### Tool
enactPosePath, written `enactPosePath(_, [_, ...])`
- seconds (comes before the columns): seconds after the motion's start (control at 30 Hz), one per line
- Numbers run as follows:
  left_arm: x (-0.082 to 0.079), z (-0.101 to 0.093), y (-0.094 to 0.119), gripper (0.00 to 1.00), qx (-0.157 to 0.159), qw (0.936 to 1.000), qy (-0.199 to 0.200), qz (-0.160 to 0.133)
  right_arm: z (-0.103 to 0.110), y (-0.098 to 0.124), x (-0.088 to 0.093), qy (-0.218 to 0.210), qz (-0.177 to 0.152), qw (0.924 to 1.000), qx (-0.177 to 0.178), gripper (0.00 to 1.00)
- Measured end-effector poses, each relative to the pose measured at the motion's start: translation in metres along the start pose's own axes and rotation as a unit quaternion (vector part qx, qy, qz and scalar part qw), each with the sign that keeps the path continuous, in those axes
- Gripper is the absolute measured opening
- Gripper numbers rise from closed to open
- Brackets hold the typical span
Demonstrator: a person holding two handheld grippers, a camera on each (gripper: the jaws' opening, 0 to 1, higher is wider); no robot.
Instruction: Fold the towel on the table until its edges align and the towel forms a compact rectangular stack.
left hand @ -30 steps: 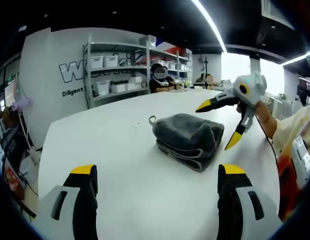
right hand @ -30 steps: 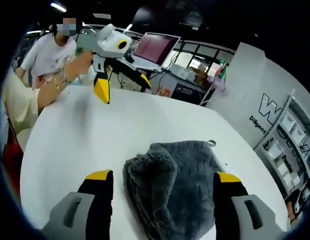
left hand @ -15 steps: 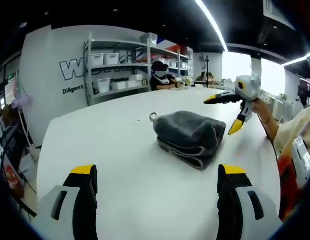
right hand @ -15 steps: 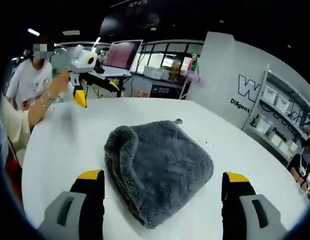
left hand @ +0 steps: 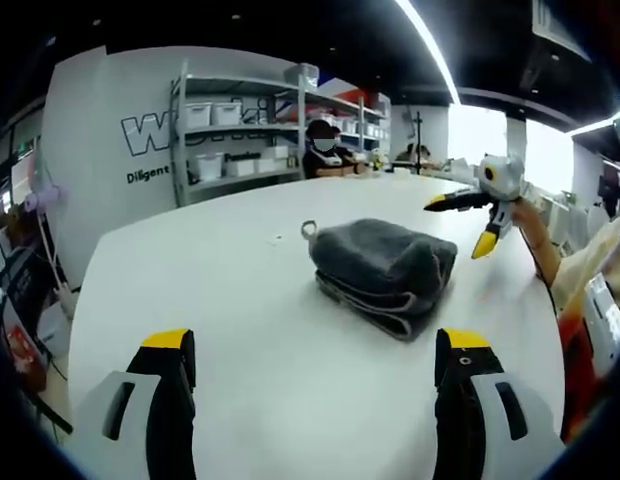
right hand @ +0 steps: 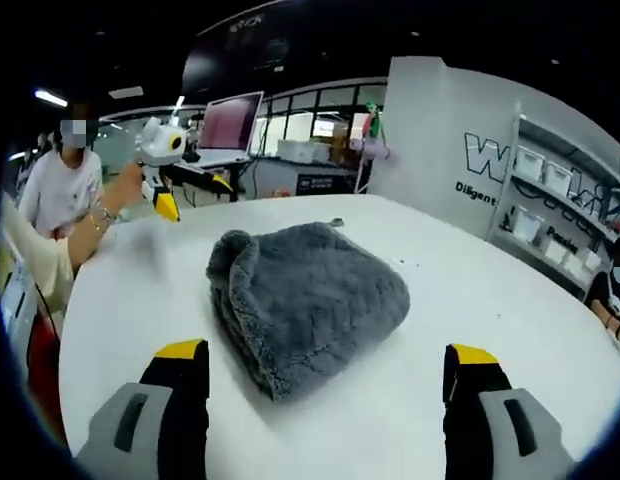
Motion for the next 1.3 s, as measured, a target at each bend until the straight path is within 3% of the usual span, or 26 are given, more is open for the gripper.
enactPosePath(0.23, [-0.008, -0.021, -0.005, 0.92, 0.026, 0.9995, -0.013, -0.015, 0.000, 0.007, 0.003, -0.014, -0.007, 0.9999, -0.007, 0.99])
enactPosePath(0.37, [-0.007, -0.045, -0.014, 0.88, 0.041, 0.9983, -0.042, -0.007, 0.000, 0.011, 0.002, -0.019, -0.016, 0.9997, -0.004, 0.99])
enactPosePath(0.53, [-0.012, -0.064, -0.018, 0.78, 0.071, 0.9966, -0.034, -0.024, 0.002, 0.010, 0.002, -0.019, -0.018, 0.9996, -0.009, 0.99])
enactPosePath(0.73, [-0.011, -0.073, -0.021, 0.70, 0.081, 0.9958, -0.034, -0.026, 0.007, 0.009, 0.001, -0.015, -0.016, 0.9997, -0.013, 0.99])
enactPosePath(1.0, [-0.004, -0.091, -0.032, 0.53, 0.104, 0.9937, -0.032, -0.024, 0.012, 0.007, 0.001, -0.006, -0.014, 0.9997, -0.019, 0.97])
enactPosePath(1.17, [-0.005, -0.105, -0.034, 0.29, 0.136, 0.9897, -0.026, -0.036, 0.015, 0.006, 0.001, -0.004, -0.016, 0.9996, -0.021, 0.97])
enactPosePath(1.3, [-0.002, -0.111, -0.038, 0.29, 0.140, 0.9889, -0.036, -0.036, 0.014, 0.006, 0.001, -0.005, -0.015, 0.9996, -0.022, 0.96])
Point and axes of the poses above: the point that each gripper's makers call its tool centre point, and the gripper's own axes: y roughly backward along the fingers, z roughly to its left, x roughly out of its underside, the point moved 2 cm from there along y, roughly backward along the fingers, and after that the axes turned 6 degrees about -x, right-handed, at the moved point
